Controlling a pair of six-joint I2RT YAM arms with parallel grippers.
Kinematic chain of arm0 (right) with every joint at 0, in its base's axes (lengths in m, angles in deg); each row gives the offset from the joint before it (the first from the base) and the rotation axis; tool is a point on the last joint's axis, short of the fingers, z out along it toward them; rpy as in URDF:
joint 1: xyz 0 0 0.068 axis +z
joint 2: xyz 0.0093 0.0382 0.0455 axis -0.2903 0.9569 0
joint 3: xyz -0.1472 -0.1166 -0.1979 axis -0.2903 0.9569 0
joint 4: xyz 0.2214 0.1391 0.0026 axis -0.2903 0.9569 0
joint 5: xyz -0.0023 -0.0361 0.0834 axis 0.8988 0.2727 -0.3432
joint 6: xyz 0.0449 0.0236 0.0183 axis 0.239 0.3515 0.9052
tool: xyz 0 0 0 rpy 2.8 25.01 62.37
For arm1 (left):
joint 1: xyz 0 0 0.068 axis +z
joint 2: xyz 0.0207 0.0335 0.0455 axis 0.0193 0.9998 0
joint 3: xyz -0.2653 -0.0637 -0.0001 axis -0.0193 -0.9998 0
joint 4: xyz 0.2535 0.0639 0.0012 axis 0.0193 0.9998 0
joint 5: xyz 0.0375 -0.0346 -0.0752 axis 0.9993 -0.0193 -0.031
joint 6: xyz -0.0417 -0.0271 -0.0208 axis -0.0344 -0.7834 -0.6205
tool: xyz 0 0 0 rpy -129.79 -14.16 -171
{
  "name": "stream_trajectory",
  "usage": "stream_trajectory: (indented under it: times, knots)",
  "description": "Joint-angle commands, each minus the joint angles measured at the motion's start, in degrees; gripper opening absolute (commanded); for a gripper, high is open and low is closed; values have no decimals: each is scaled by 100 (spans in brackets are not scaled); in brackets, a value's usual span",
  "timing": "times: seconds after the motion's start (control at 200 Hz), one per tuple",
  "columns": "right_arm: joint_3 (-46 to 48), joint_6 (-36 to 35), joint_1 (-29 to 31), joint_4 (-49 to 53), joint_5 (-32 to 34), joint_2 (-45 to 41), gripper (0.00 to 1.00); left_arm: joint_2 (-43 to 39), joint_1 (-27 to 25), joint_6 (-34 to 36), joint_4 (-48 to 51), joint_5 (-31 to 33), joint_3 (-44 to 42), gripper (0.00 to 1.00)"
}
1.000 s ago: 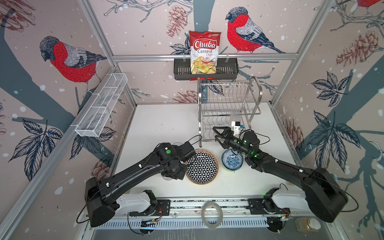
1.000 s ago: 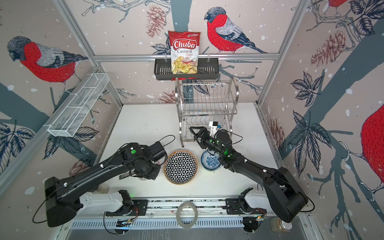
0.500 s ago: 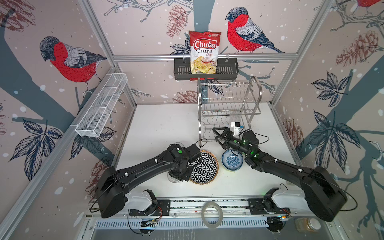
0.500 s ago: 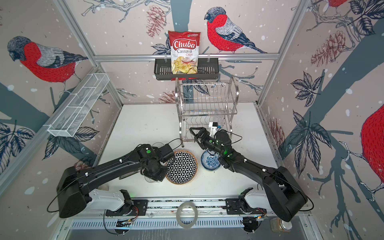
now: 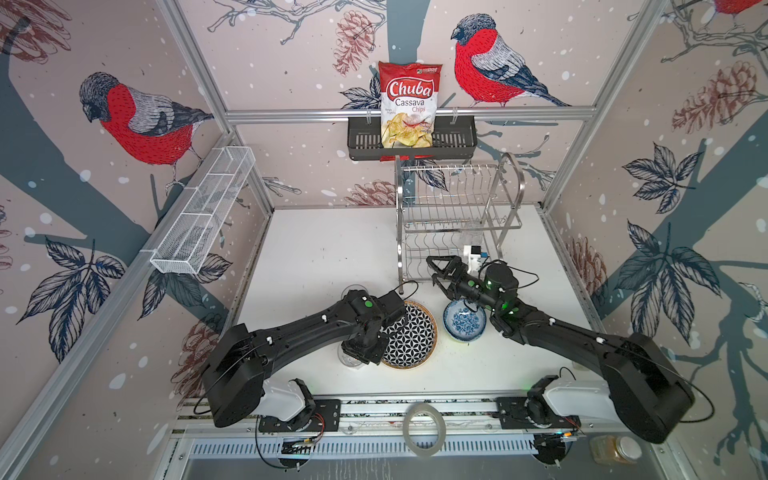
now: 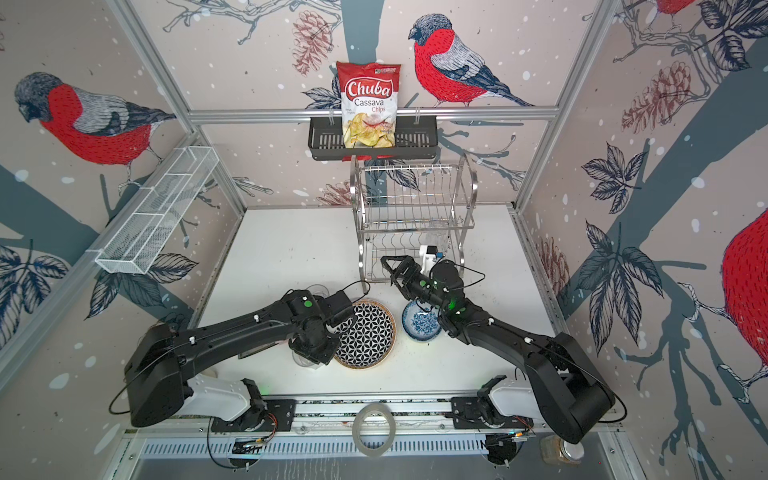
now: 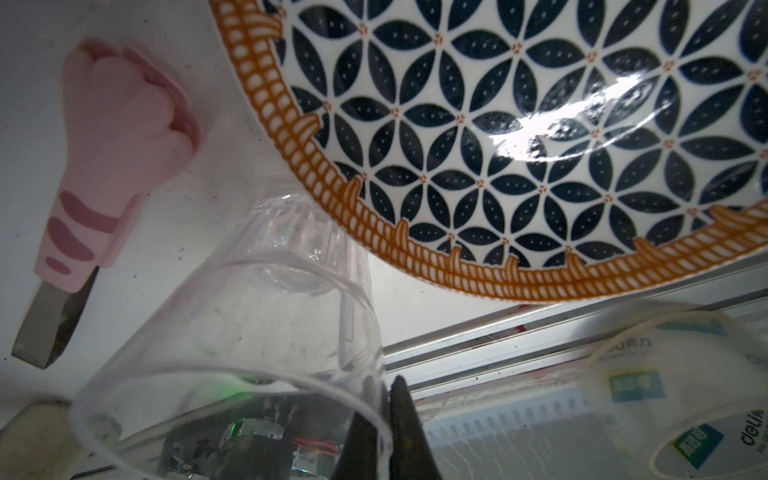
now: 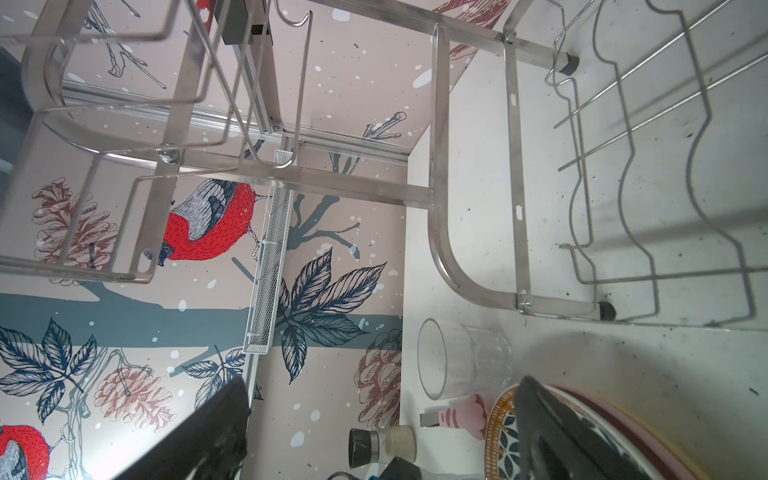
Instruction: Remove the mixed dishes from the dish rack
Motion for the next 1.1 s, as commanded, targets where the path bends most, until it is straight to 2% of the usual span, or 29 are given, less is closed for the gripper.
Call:
stream_trajectory:
  times: [0.0, 0.095, 0.235, 0.445, 0.685, 0.771, 0.876, 1.016, 1.096]
  knots:
    - [11, -74, -9, -71, 6, -19, 99, 54, 10, 82, -95, 27, 24, 23]
    - [15, -73, -17, -54, 6, -24, 99, 55, 10, 67, -116, 59, 24, 29]
    - [11, -68, -17, -53, -16, -7, 99, 15, 10, 40, -120, 102, 24, 30]
    - [0, -159, -30, 146, 61, -119, 99, -260, 10, -144, 153, 307, 621, 32]
    - [-65, -534, -105, 757, 309, -475, 99, -1048, 10, -637, 298, 688, 1550, 39]
    - [-183, -918, -132, 1223, 575, -665, 99, -1397, 10, -622, -103, 898, 1647, 44]
    - [-393, -1545, -141, 2013, 1145, -951, 99, -1749, 34, -605, -777, 1294, 1692, 60]
    - [-683, -2347, -158, 2905, 1997, -1288, 99, -1911, 213, -402, -2084, 1759, 1236, 65]
    - [-723, -2679, -167, 3146, 2489, -1457, 99, -1799, 695, -316, -2929, 1326, 833, 62]
